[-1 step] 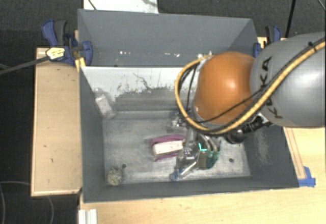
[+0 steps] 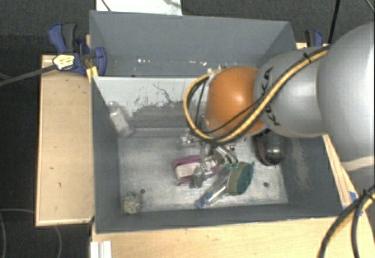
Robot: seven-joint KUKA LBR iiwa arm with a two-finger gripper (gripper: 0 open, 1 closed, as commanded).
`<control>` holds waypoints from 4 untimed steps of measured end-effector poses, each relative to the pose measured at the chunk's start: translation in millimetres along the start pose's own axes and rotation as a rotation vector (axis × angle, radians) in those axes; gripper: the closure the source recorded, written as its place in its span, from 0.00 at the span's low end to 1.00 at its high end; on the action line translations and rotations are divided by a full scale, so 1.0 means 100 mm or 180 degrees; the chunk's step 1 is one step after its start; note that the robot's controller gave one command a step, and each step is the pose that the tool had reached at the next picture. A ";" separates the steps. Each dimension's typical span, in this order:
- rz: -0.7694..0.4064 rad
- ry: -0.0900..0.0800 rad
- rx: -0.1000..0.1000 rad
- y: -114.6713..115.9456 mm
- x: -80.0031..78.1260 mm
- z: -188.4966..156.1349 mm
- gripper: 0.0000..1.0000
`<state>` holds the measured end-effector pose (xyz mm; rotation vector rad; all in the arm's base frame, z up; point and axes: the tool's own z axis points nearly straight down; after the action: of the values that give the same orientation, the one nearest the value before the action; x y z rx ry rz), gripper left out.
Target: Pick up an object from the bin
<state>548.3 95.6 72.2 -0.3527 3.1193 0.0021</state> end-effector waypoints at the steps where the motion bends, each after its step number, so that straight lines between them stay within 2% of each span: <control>1: 0.0118 0.0009 0.0002 -0.03 0.30 -0.30 0.00; 2: 0.0007 0.0014 0.0003 -0.02 0.31 -0.29 0.00; 3: 0.0124 -0.0002 -0.0002 -0.09 0.26 0.01 0.00; 4: 0.0131 -0.0006 -0.0001 -0.09 0.25 0.00 0.00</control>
Offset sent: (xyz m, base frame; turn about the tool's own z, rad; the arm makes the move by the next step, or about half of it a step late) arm -0.0287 -0.0094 0.0278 0.0377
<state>526.0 81.4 72.4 -0.2883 3.1242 0.0031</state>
